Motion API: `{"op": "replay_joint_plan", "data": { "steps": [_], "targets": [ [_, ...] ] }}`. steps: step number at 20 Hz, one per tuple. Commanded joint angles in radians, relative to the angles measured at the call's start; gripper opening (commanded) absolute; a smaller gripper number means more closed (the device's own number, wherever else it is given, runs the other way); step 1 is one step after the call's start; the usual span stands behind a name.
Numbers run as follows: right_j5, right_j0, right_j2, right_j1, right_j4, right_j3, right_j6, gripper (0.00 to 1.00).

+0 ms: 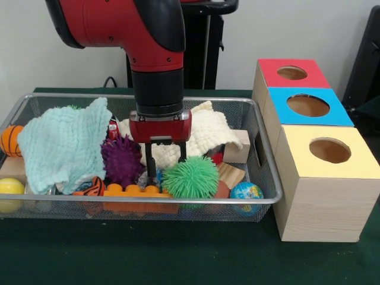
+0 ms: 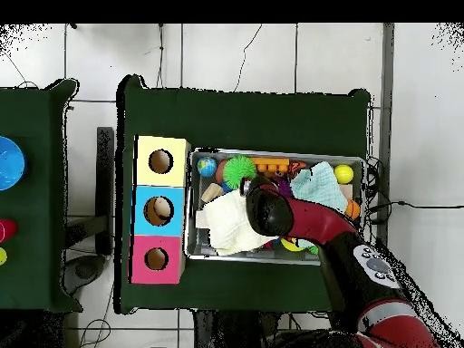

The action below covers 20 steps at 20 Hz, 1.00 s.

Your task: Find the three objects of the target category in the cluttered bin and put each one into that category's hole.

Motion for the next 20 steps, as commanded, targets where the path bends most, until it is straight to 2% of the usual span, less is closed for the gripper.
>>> {"op": "replay_joint_plan", "data": {
  "steps": [1, 8, 12, 20],
  "targets": [
    [-0.034, -0.028, -0.012, 0.097, -0.063, -0.041, 0.079, 1.00],
    [-0.036, -0.065, 0.007, 0.128, -0.093, -0.074, 0.039, 1.00],
    [-0.055, -0.051, -0.011, 0.137, -0.107, -0.078, 0.055, 1.00],
    [-0.132, -0.015, -0.035, 0.215, -0.116, -0.089, 0.104, 1.00]
  ]
}}
